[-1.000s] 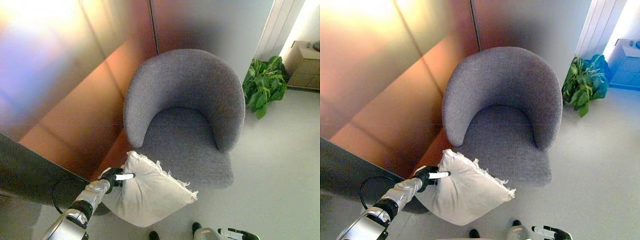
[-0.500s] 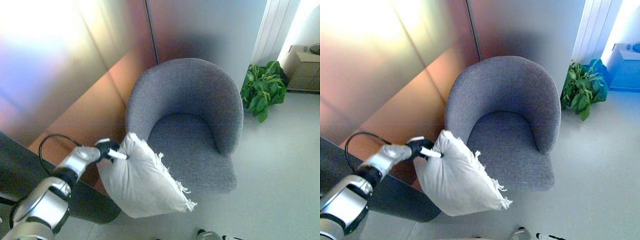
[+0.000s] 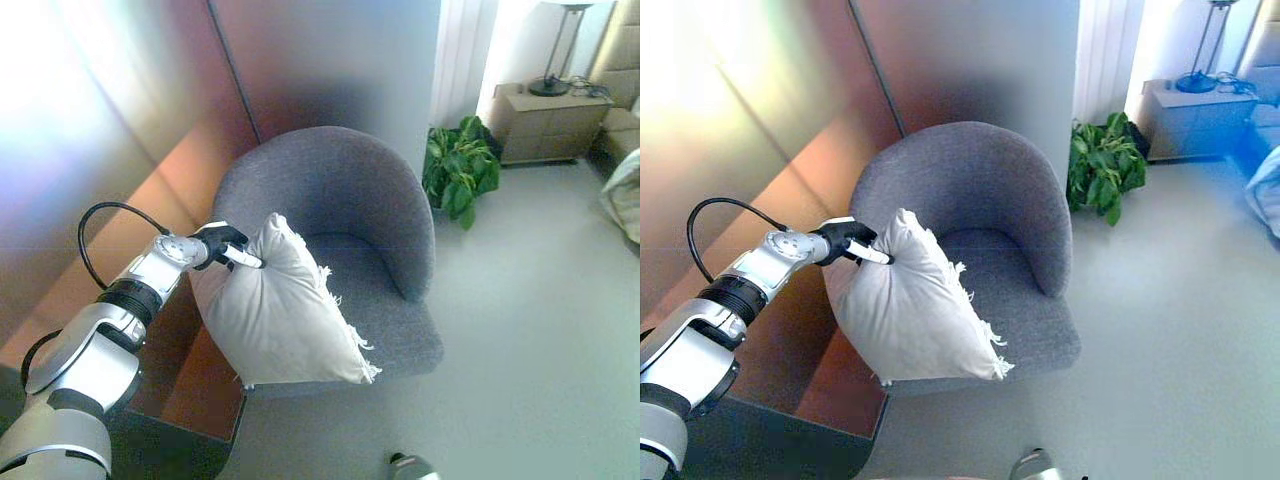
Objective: Pick up the pillow and put it on the sofa.
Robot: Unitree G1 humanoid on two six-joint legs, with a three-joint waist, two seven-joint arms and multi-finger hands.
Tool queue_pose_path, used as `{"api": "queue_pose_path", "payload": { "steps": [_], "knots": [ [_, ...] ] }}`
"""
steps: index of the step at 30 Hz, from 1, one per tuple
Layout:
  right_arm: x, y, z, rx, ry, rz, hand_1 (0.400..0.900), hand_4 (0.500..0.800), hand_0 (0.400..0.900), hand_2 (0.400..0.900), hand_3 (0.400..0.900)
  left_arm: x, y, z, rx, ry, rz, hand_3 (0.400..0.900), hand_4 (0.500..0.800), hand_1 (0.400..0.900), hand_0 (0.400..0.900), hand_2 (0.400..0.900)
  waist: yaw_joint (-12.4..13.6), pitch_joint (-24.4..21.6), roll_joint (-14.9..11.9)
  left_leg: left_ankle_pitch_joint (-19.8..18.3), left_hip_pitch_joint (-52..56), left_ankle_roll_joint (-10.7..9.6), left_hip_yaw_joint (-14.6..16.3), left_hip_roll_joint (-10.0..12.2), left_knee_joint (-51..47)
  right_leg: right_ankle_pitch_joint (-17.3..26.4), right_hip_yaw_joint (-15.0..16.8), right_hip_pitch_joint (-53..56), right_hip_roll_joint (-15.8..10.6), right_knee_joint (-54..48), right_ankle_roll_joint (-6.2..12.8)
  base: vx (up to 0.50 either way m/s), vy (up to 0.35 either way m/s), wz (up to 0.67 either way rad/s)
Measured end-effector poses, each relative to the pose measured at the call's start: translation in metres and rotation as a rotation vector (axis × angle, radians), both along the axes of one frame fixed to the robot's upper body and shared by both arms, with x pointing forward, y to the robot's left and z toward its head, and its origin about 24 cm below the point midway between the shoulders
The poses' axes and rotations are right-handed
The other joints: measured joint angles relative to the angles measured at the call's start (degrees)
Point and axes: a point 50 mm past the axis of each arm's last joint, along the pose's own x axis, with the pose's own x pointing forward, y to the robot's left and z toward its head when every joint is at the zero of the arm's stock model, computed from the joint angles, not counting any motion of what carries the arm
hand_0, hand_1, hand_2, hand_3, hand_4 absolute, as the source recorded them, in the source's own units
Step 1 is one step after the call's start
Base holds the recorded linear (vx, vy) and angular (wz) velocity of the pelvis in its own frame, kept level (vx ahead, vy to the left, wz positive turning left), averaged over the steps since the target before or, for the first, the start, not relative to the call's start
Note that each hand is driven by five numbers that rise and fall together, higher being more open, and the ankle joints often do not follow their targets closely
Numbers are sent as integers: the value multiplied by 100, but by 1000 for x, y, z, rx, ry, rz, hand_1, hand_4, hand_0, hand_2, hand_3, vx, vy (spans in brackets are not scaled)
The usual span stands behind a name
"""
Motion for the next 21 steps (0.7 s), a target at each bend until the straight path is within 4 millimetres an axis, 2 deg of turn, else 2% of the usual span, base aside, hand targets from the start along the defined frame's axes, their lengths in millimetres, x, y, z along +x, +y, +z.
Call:
{"api": "queue_pose_path", "payload": {
  "steps": [4,6,12,13,14,21],
  "knots": [
    [-7,7,-3,12,1,-12,900,800,900,900,900,0,-13,-1,-3,12,-41,400,500,400,400,400,-27,-17,30,-41,28,5,114,0,-2,29,135,-36,10,-16,14,40,-63,-18],
    [-7,10,-4,19,-4,-25,900,800,900,900,900,0,-16,-3,-14,21,-46,400,500,400,400,400,-131,-45,69,-62,24,12,148,-8,-6,34,161,-86,2,-23,24,59,-73,-22],
    [-10,11,-4,18,-8,-34,900,800,900,900,900,1,-24,-8,-34,18,-20,400,500,400,400,400,-217,-118,172,-134,77,25,287,-28,-3,53,409,-150,22,-11,52,51,-45,-16],
    [-10,11,-4,17,-11,-32,900,800,900,900,900,1,-25,-8,-41,13,-6,775,725,775,775,775,-255,-118,173,-139,75,26,284,-30,-3,67,440,-141,25,-8,52,22,-18,-11],
    [-11,10,-4,17,-13,-32,900,800,900,900,900,1,-24,-8,-44,10,6,900,800,900,900,900,-299,-116,170,-141,66,29,286,-36,-2,78,446,-152,23,-7,43,9,-12,-9],
    [-26,10,-4,15,20,-49,900,800,900,900,900,3,-24,-10,-72,-12,56,900,800,900,900,900,-310,-117,171,-164,69,39,366,-32,-58,91,532,-198,28,4,79,-4,-2,1]
  ]
}}
